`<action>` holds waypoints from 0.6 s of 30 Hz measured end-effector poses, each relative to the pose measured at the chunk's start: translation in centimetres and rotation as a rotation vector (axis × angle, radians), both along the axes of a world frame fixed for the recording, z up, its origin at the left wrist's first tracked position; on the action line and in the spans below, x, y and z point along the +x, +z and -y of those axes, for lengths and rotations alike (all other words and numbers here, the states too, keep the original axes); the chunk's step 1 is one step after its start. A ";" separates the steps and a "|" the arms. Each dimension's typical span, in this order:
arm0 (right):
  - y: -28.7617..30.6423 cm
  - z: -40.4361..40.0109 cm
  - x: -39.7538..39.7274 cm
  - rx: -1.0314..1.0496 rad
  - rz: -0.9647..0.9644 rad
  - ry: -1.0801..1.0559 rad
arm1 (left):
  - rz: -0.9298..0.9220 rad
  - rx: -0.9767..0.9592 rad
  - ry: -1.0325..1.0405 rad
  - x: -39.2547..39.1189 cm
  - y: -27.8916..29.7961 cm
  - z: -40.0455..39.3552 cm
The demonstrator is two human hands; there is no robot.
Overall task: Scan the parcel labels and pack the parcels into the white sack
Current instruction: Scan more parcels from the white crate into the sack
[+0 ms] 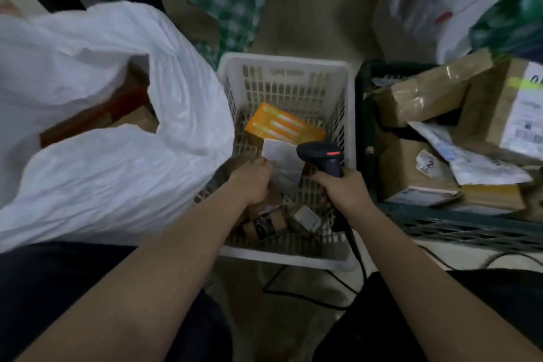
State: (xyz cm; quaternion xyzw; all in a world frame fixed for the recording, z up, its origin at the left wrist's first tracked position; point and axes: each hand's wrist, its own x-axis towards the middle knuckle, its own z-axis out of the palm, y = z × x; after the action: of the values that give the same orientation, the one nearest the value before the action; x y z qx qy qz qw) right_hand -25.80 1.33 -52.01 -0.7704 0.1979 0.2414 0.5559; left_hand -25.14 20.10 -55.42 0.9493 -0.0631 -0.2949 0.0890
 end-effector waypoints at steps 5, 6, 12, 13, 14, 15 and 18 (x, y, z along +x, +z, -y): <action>-2.9 -0.6 1.6 -0.002 -0.065 -0.007 | -0.268 0.129 -0.240 0.8 -3.5 -0.8; -3.2 -0.7 1.7 0.010 -0.083 -0.015 | -0.283 0.185 -0.306 1.0 -3.8 -1.0; -4.5 -0.6 1.7 0.074 -0.107 -0.049 | 0.003 0.257 -0.442 1.3 -5.7 -1.9; -4.5 -0.5 1.8 0.083 -0.093 -0.059 | 0.036 0.197 -0.393 1.4 -5.7 -2.0; -4.6 -0.4 1.8 0.089 -0.073 -0.068 | 0.054 0.106 -0.310 1.5 -5.6 -2.0; -4.6 -0.3 1.8 0.088 -0.052 -0.075 | 0.066 -0.002 -0.205 1.7 -5.2 -1.9; -3.8 -0.2 1.5 0.111 -0.002 -0.110 | 0.134 -0.264 0.097 1.7 -3.3 -1.4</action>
State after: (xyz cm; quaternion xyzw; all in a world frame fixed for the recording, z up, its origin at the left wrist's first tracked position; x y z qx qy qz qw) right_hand -24.34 1.55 -55.78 -0.7261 0.2268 0.2217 0.6101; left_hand -23.44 21.55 -58.74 0.9489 -0.0611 -0.2153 0.2226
